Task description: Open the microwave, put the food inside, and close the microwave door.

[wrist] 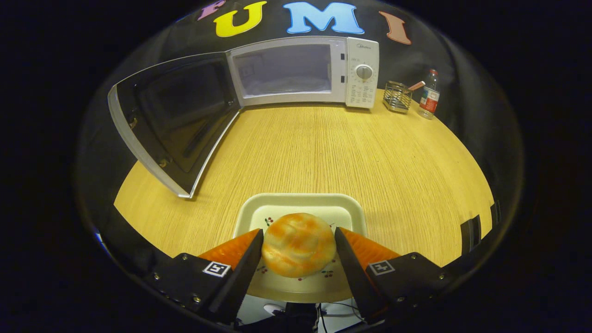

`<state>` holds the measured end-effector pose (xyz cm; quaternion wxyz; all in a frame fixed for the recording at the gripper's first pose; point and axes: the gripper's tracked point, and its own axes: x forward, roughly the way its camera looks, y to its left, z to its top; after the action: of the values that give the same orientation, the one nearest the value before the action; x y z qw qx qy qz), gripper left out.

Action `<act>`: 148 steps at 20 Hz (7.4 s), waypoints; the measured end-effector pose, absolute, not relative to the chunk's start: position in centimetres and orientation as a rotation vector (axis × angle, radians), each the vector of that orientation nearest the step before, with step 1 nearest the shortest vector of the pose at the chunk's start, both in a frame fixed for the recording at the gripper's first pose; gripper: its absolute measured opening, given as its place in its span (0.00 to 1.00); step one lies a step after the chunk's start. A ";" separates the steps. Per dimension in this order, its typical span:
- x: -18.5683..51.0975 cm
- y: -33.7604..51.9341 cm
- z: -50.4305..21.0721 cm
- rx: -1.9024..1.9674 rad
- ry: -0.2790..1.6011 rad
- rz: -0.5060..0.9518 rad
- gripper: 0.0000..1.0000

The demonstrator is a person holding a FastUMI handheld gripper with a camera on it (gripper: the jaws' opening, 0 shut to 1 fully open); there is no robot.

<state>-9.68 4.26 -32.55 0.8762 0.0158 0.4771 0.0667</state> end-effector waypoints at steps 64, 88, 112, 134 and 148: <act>31.2 11.9 -26.4 0.625 0.403 0.157 0.77; 27.0 10.8 -21.6 0.438 0.331 0.164 0.90; -0.5 15.1 -9.7 0.169 0.207 0.417 0.90; -10.0 32.6 -12.1 0.065 0.300 0.863 0.90; -4.0 30.2 -16.3 0.088 0.427 0.753 0.01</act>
<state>-4.05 30.24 -16.30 0.9069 0.0426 0.2067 0.3648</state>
